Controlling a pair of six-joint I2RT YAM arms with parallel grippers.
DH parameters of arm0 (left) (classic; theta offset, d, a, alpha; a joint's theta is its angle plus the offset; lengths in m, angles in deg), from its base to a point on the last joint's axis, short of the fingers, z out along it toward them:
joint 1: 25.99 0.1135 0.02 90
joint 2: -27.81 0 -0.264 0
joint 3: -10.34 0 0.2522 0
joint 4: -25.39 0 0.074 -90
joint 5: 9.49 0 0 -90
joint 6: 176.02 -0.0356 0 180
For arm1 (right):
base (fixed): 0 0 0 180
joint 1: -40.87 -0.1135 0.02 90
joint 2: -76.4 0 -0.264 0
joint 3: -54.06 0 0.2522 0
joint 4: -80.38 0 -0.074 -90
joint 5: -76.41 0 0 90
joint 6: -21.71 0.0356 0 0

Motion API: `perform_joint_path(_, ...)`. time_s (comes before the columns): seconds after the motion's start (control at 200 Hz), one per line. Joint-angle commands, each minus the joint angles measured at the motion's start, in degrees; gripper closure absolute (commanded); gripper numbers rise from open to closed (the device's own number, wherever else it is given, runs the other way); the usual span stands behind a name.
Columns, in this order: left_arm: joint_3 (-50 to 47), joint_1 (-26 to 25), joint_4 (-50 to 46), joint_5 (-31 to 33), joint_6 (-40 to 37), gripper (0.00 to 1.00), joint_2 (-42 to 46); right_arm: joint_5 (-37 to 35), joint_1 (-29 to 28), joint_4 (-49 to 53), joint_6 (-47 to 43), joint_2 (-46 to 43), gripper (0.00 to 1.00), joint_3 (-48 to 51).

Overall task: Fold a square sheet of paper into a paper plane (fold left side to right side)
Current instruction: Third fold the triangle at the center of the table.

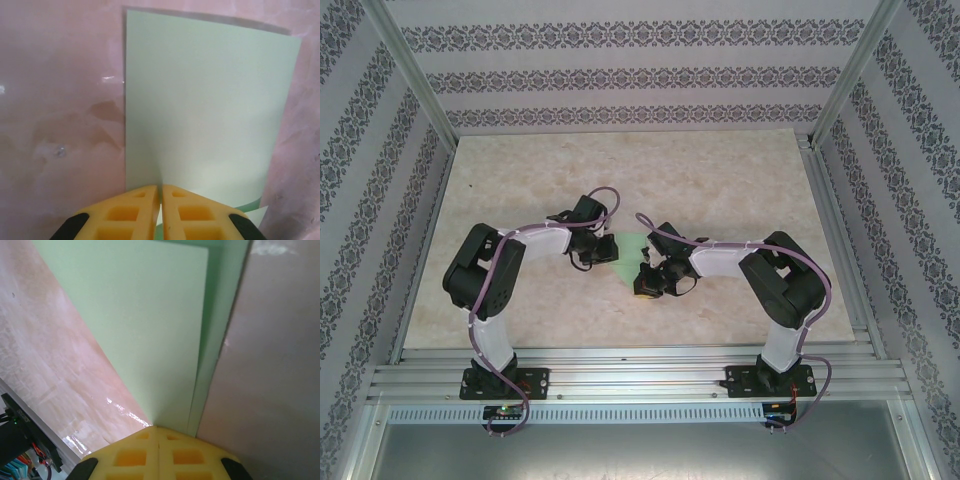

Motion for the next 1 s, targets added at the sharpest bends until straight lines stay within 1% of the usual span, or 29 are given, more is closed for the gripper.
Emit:
perform_joint_path(0.0, -1.2, 3.7, 0.3, 6.3, -3.3, 0.85, 0.9, -9.4, -0.5, 8.6, -0.8, 4.0, 1.0, 2.8)
perform_joint_path(0.175, 0.1, 4.1, -1.1, 4.2, -4.9, 0.82, 7.3, -9.6, -0.4, 8.6, -1.1, 3.7, 1.0, 2.3)
perform_joint_path(0.23, -0.4, 4.1, -0.8, 2.2, -5.0, 0.82, 9.2, -9.5, -0.2, 9.0, -1.7, 3.6, 1.0, 1.8)
perform_joint_path(0.33, -2.4, 3.6, 1.2, -3.3, -4.5, 0.82, 11.9, -9.7, 0.2, 10.6, -4.0, 3.5, 1.0, 0.4)
perform_joint_path(0.38, -3.6, 2.7, 1.8, -5.1, -4.1, 0.82, 12.7, -9.7, 0.4, 11.6, -5.0, 3.5, 1.0, -0.3)
perform_joint_path(0.495, -5.4, -0.9, 1.7, -6.4, -3.7, 0.82, 13.8, -9.7, 0.9, 13.4, -6.6, 3.7, 1.0, -1.5)
perform_joint_path(0.605, -7.1, -4.3, 4.3, -8.1, -1.5, 0.82, 13.3, -9.6, 1.3, 13.3, -6.7, 3.7, 1.0, -1.3)
perform_joint_path(0.749, -7.8, -7.5, 5.5, -6.2, -0.3, 0.83, 10.8, -9.5, 1.3, 13.1, -6.3, 3.8, 1.0, -1.1)
perform_joint_path(0.994, -8.1, -8.3, 8.1, -2.9, -0.6, 0.84, 6.6, -9.6, 1.3, 13.0, -6.3, 3.8, 1.0, -1.1)
